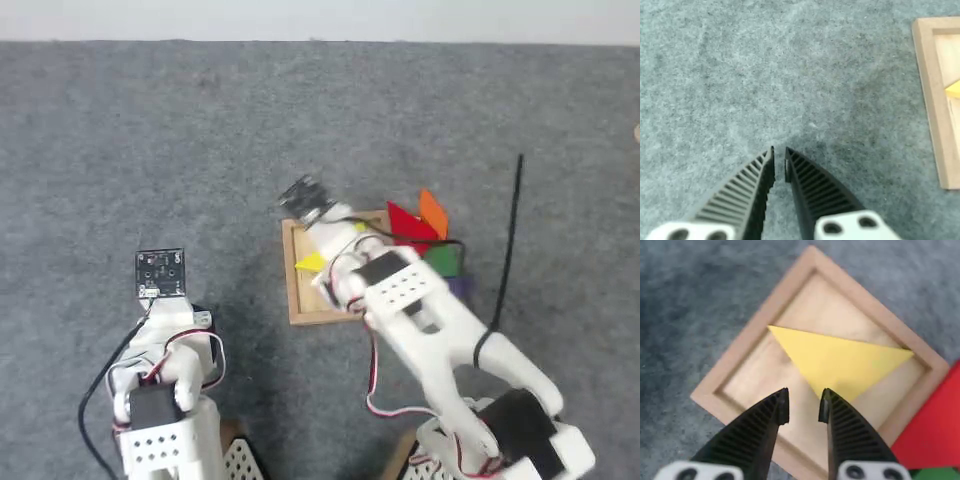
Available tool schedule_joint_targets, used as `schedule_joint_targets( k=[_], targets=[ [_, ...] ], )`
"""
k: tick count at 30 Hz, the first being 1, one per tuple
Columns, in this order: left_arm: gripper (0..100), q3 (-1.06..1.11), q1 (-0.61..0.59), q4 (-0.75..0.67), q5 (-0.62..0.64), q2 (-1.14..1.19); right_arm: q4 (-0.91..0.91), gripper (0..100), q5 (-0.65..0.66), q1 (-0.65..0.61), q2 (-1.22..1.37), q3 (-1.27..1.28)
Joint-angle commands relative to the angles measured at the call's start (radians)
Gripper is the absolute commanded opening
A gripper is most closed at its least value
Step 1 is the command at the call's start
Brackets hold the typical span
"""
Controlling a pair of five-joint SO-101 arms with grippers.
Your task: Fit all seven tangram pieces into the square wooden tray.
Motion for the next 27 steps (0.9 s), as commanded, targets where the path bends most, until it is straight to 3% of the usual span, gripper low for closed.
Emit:
schedule_joint_targets(
  k=[1, 12, 18, 27],
  targets=[
    [4, -0.005, 0.006, 0.003, -0.005, -0.018, -0.018, 12.3, 0.028, -0.008, 0.058, -0.071],
    [4, -0.005, 0.006, 0.003, -0.005, -0.018, 0.051, 12.3, 0.008, 0.054, 0.414, -0.413],
    [4, -0.005, 0.006, 0.003, -0.005, -0.018, 0.094, 12.3, 0.008, 0.094, 0.467, -0.537],
    [4, -0.005, 0.006, 0.003, -0.005, -0.018, 0.120, 12.3, 0.043, 0.068, 0.341, -0.454]
  ],
)
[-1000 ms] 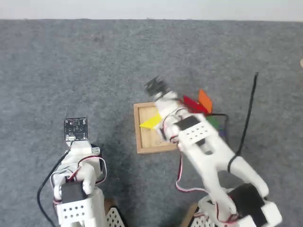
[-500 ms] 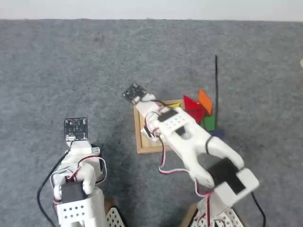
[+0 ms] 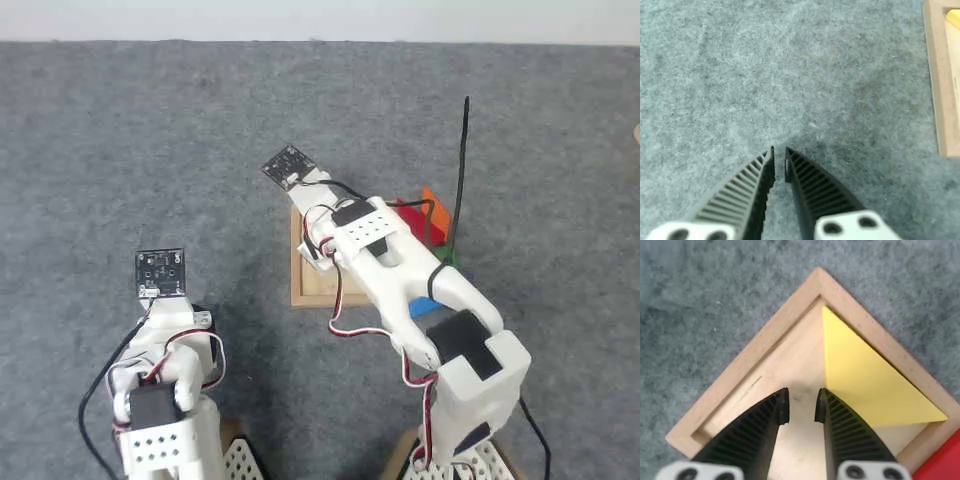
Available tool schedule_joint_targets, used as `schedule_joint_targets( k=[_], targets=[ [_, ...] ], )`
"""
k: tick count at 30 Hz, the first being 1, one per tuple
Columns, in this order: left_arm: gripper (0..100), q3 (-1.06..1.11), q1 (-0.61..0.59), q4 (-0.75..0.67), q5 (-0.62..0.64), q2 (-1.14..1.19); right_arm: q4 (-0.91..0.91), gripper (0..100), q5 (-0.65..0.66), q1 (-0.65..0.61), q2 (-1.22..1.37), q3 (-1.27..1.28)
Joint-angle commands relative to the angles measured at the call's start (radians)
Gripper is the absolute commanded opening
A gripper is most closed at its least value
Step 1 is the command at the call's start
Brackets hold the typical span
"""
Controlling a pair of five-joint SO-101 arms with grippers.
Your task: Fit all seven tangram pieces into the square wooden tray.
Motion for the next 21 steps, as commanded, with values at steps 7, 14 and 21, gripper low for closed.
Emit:
schedule_joint_targets(
  k=[7, 14, 21],
  targets=[
    [4, -0.005, 0.006, 0.003, -0.005, -0.018, 0.093, 12.3, 0.021, 0.018, -0.498, 0.204],
    [4, -0.005, 0.006, 0.003, -0.005, -0.018, 0.252, 20.1, 0.193, 0.344, -0.700, 0.226],
    [4, -0.005, 0.006, 0.003, -0.005, -0.018, 0.176, 25.7, 0.298, 0.447, -0.559, 0.226]
  ],
)
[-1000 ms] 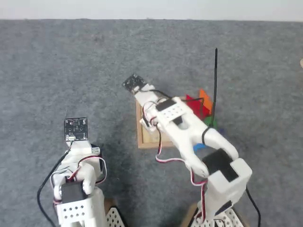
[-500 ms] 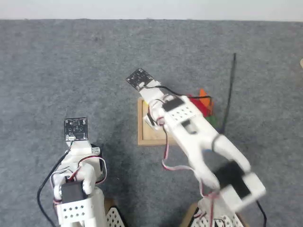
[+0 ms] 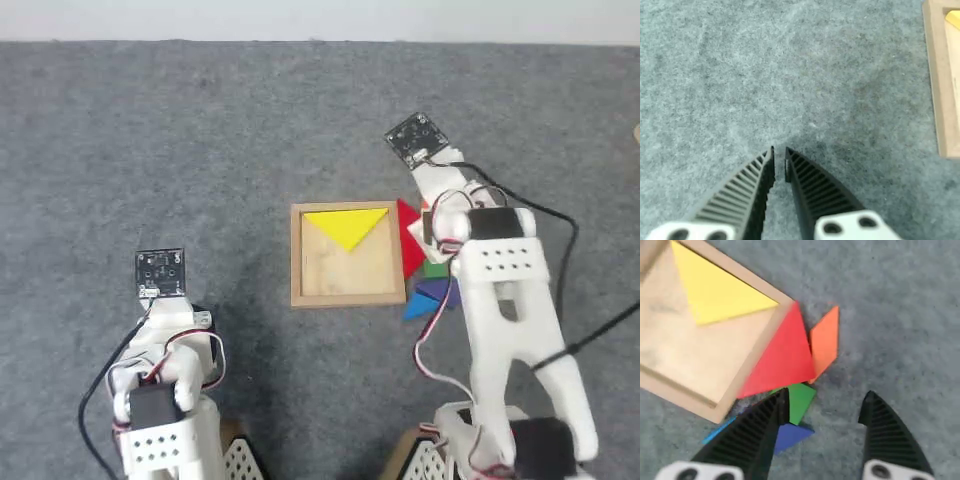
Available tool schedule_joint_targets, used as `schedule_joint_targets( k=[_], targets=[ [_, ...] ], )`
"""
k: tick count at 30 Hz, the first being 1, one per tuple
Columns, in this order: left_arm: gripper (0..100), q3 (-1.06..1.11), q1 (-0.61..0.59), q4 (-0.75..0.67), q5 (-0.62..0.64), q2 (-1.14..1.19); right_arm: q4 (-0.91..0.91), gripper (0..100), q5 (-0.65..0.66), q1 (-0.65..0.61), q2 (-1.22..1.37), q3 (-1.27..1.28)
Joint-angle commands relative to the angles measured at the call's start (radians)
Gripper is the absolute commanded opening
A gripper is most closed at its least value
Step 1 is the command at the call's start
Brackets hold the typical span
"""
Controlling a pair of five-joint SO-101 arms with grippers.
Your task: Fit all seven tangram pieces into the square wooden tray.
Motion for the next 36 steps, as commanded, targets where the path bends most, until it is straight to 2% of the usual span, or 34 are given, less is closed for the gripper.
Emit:
schedule_joint_targets(
  k=[1, 8, 12, 27, 36],
  targets=[
    [4, -0.005, 0.006, 0.003, -0.005, -0.018, -0.061, 25.7, 0.028, 0.004, 0.068, -0.011],
    [4, -0.005, 0.006, 0.003, -0.005, -0.018, -0.225, 25.7, -0.066, -0.004, 0.265, -0.012],
    [4, -0.005, 0.006, 0.003, -0.005, -0.018, -0.260, 25.7, -0.124, 0.012, 0.361, -0.012],
    [4, -0.005, 0.006, 0.003, -0.005, -0.018, -0.254, 25.7, -0.126, -0.073, 0.463, -0.012],
    [4, -0.005, 0.006, 0.003, -0.005, -0.018, -0.159, 23.1, -0.129, -0.140, 0.469, -0.049]
  ],
)
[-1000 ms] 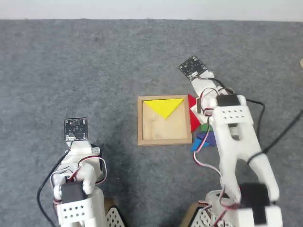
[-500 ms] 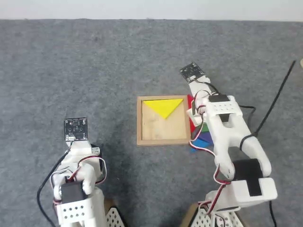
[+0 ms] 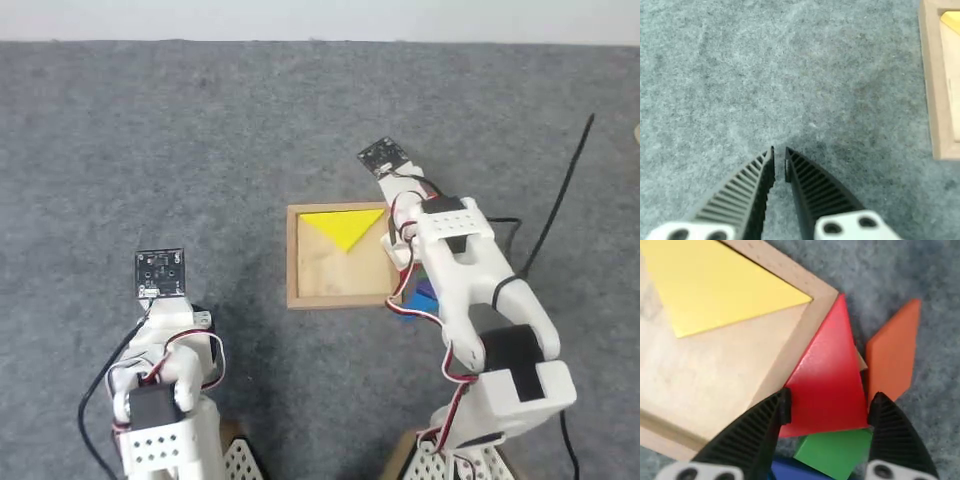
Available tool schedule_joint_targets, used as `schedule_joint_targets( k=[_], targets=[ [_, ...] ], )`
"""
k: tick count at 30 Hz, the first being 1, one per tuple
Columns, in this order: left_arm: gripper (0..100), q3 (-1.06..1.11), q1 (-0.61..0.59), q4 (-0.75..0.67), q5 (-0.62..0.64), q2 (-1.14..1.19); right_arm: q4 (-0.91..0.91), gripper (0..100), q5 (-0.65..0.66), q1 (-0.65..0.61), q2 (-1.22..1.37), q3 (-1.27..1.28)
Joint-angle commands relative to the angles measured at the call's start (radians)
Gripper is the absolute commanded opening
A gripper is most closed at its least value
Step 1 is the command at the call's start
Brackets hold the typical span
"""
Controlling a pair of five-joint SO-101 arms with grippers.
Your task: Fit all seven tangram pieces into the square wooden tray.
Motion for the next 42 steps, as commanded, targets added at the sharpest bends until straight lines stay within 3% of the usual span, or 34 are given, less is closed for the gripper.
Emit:
schedule_joint_targets(
  k=[1, 5, 14, 22, 33, 42],
  targets=[
    [4, -0.005, 0.006, 0.003, -0.005, -0.018, 0.041, 20.4, -0.014, -0.039, -0.008, 0.000],
    [4, -0.005, 0.006, 0.003, -0.005, -0.018, 0.042, 10.6, -0.049, -0.041, -0.004, -0.003],
    [4, -0.005, 0.006, 0.003, -0.005, -0.018, 0.059, 10.2, -0.063, -0.036, -0.002, 0.002],
    [4, -0.005, 0.006, 0.003, -0.005, -0.018, 0.163, 25.2, -0.144, -0.054, 0.001, 0.002],
    [4, -0.005, 0.006, 0.003, -0.005, -0.018, 0.248, 25.3, -0.121, -0.064, -0.010, 0.044],
    [4, -0.005, 0.006, 0.003, -0.005, -0.018, 0.214, 25.2, -0.092, 0.140, 0.010, 0.009]
  ],
)
